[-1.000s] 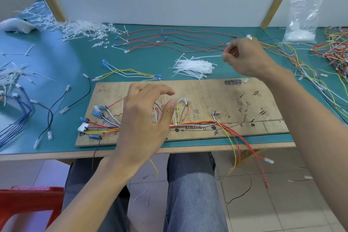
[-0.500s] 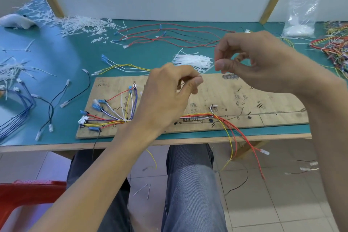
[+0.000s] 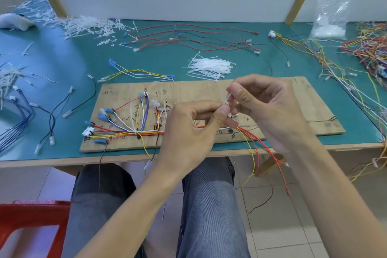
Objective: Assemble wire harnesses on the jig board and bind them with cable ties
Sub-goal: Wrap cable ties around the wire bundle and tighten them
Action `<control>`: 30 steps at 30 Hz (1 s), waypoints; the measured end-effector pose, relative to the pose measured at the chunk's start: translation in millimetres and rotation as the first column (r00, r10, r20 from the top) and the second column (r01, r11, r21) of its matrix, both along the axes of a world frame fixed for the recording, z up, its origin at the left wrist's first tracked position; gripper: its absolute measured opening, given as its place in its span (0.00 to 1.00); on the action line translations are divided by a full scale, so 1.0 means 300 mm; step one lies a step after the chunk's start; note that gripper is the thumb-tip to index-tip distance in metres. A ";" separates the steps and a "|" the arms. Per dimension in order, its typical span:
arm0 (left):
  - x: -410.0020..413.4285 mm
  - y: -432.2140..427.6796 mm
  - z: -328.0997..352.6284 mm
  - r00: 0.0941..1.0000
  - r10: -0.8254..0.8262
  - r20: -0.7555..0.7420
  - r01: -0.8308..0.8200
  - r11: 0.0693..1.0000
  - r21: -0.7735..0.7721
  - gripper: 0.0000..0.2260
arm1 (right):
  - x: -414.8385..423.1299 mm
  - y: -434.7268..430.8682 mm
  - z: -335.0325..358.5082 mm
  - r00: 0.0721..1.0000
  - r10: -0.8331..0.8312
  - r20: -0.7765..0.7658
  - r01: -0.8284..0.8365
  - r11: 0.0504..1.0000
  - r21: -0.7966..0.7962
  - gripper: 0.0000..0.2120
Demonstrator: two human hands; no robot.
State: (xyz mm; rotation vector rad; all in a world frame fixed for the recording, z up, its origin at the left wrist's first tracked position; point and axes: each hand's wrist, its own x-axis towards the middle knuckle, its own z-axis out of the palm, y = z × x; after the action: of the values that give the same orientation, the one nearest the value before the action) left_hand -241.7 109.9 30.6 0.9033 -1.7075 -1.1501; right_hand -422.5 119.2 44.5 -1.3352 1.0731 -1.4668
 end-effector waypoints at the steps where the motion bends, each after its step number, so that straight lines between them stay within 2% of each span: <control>1: -0.003 0.001 -0.003 1.000 -0.006 -0.012 0.006 1.000 0.012 0.08 | 0.008 0.001 -0.011 1.000 -0.027 0.015 0.027 1.000 0.003 0.06; 6: -0.022 -0.015 -0.014 0.998 -0.002 -0.063 0.006 0.998 0.055 0.08 | 0.014 0.020 -0.062 0.996 -0.039 0.075 0.032 0.995 0.094 0.10; 9: -0.034 -0.025 -0.030 1.000 -0.014 0.002 0.014 0.999 0.042 0.07 | 0.001 0.024 -0.077 0.997 -0.071 0.036 0.068 0.995 0.067 0.07; 11: -0.029 -0.029 -0.056 0.977 0.080 0.196 -0.061 0.993 -0.098 0.06 | -0.025 -0.001 -0.083 0.980 -0.182 -0.085 0.184 0.983 0.018 0.07; 13: -0.009 -0.025 -0.084 0.868 0.263 0.421 -0.123 0.936 -0.330 0.06 | -0.064 -0.041 -0.090 0.932 -0.280 -0.230 0.282 0.959 -0.024 0.08; 16: 0.021 -0.001 -0.121 0.751 0.357 0.556 -0.002 0.842 -0.539 0.05 | -0.103 -0.095 -0.118 0.853 -0.309 -0.420 0.329 0.944 -0.026 0.08; 18: 0.030 0.011 -0.142 0.728 0.363 0.581 0.069 0.806 -0.588 0.05 | -0.102 -0.116 -0.145 0.810 -0.277 -0.517 0.309 0.951 -0.026 0.07; 20: 0.028 0.023 -0.154 0.707 0.353 0.613 0.135 0.783 -0.607 0.06 | -0.098 -0.129 -0.167 0.793 -0.258 -0.552 0.291 0.956 -0.029 0.07; 24: 0.011 0.046 -0.173 0.696 0.307 0.649 0.216 0.773 -0.596 0.08 | -0.100 -0.130 -0.189 0.793 -0.246 -0.557 0.272 0.962 -0.038 0.06; 27: 0.013 0.049 -0.184 0.711 0.295 0.639 0.222 0.767 -0.602 0.08 | -0.105 -0.111 -0.200 0.847 -0.153 -0.509 0.210 0.976 0.055 0.05; 30: 0.016 0.046 -0.195 0.728 0.286 0.623 0.213 0.769 -0.602 0.08 | -0.122 -0.100 -0.206 0.819 -0.121 -0.562 0.179 0.983 0.050 0.05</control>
State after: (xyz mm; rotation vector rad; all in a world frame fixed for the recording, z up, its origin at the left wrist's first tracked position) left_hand -237.0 123.8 -27.8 0.9545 -2.4469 -0.0670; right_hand -459.0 89.3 -17.2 -1.6886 1.6373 -1.1246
